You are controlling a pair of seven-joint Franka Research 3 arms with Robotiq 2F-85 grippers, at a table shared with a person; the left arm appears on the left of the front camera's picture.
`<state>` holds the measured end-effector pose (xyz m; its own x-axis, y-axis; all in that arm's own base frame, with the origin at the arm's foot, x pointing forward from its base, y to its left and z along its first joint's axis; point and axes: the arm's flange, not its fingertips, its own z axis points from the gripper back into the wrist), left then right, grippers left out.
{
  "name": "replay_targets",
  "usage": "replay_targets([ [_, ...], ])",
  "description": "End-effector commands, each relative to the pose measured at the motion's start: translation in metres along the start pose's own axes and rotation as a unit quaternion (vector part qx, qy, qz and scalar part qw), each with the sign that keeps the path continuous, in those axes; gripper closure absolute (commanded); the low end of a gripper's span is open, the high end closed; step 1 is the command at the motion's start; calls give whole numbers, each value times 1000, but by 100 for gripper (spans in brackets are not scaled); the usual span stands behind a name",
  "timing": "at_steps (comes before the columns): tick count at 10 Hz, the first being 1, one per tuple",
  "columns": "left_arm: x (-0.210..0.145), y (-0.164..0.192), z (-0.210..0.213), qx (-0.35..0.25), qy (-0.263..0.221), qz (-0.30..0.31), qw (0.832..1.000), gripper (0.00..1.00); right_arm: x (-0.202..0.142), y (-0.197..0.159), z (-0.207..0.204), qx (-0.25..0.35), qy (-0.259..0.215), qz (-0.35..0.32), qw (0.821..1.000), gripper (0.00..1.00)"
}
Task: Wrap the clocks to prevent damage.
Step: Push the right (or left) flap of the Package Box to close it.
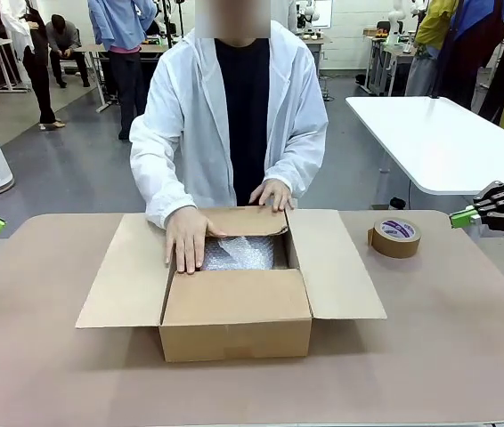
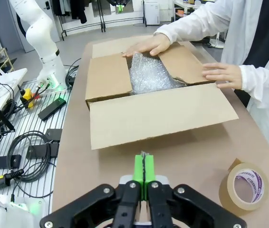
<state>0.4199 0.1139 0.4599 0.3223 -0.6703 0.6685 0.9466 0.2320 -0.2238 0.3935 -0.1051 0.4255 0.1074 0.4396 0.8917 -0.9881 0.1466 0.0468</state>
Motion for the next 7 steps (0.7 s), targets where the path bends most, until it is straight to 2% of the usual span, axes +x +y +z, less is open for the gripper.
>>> replay_targets([
  [1, 2, -2, 2, -1, -13, -9, 1000, 100, 2, 1, 1, 2, -3, 4, 1000, 99],
  [7, 2, -2, 2, -1, -13, -9, 1000, 100, 2, 1, 1, 2, -3, 4, 1000, 99],
])
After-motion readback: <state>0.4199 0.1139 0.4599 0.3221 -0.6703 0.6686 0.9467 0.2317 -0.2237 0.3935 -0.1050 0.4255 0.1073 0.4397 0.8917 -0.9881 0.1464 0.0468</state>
